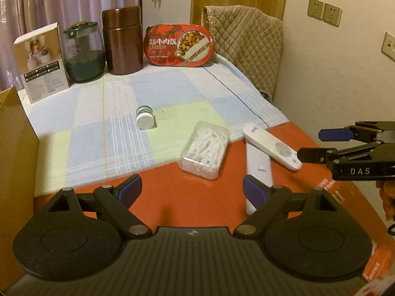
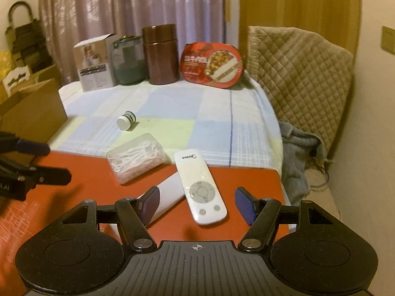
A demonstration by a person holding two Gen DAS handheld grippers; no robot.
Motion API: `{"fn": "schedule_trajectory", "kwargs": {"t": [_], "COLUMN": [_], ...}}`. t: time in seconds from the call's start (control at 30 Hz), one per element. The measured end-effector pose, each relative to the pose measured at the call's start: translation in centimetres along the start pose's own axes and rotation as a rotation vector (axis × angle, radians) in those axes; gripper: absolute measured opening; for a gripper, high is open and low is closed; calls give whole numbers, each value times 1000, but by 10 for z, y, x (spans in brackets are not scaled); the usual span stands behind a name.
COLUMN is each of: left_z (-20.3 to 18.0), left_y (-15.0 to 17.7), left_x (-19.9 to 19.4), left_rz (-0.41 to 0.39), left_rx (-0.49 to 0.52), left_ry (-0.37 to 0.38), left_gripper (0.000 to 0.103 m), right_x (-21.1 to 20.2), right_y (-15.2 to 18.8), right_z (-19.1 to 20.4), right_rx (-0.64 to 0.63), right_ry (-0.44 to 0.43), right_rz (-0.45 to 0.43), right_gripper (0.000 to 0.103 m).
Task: Organize rigid objects
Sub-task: 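Grasp the white Midea remote with the right tool while the left tool grasps the floss pick box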
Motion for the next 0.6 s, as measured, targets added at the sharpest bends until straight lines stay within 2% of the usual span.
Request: {"fn": "schedule_trajectory", "kwargs": {"t": [0.27, 0.47, 0.57, 0.6], "left_z": [2, 6, 8, 9], "left_y": [-9, -8, -5, -4], "left_x": [25, 41, 47, 48], "left_rz": [-25, -24, -15, -13], "left_rx": [15, 3, -3, -4], "left_ry": [-8, 8, 13, 15], "left_gripper": [86, 86, 86, 86], "right_x": [38, 67, 77, 79], "right_y": [-9, -7, -5, -4], "right_z": [-1, -6, -13, -14], "right_rx": [-72, -96, -63, -56], "right_ry": [-61, -77, -81, -87], "right_rz": [2, 36, 54, 57], "right_gripper": [63, 53, 49, 45]}}
Point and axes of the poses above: each gripper's, at about its wrist camera, not at the fingertips, and x roughly the way its jaws point, z to its left, y to its underside, the point moved 8 cm from there along x, roughly the way its jaws point, and after that the axes turned 3 degrees about z, right-handed, at the moved point
